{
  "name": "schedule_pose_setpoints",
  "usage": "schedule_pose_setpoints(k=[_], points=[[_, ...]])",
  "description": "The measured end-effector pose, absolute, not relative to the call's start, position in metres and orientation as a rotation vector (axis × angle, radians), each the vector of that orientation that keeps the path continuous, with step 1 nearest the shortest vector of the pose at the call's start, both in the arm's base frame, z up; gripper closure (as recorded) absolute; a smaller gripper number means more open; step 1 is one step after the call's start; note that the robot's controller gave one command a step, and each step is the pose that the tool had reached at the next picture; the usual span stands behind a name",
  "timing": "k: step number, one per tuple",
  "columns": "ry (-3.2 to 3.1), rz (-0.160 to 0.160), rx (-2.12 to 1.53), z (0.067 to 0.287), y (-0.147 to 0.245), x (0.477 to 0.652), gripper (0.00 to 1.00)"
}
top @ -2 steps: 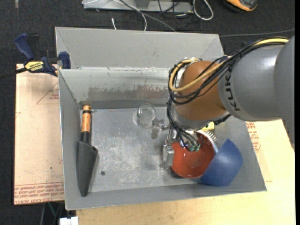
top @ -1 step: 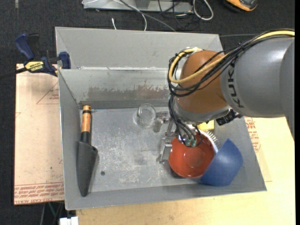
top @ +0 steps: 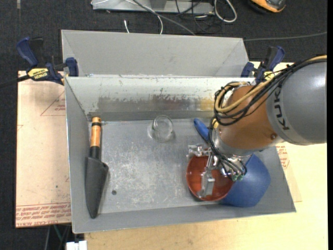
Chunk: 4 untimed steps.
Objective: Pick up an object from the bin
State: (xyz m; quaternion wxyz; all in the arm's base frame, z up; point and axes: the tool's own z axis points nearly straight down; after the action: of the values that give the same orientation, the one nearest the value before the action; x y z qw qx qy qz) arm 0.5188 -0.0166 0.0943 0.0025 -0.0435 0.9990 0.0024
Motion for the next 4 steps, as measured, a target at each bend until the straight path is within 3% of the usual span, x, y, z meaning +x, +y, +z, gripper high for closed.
schedule_pose_setpoints(k=[1, 2, 4], points=[[3.138, 0.015, -0.068, 0.089, 0.037, 0.509, 0.0], [3.111, 0.008, -0.098, 0.075, -0.039, 0.525, 1.0], [3.108, 0.007, -0.099, 0.075, -0.038, 0.524, 1.0]])
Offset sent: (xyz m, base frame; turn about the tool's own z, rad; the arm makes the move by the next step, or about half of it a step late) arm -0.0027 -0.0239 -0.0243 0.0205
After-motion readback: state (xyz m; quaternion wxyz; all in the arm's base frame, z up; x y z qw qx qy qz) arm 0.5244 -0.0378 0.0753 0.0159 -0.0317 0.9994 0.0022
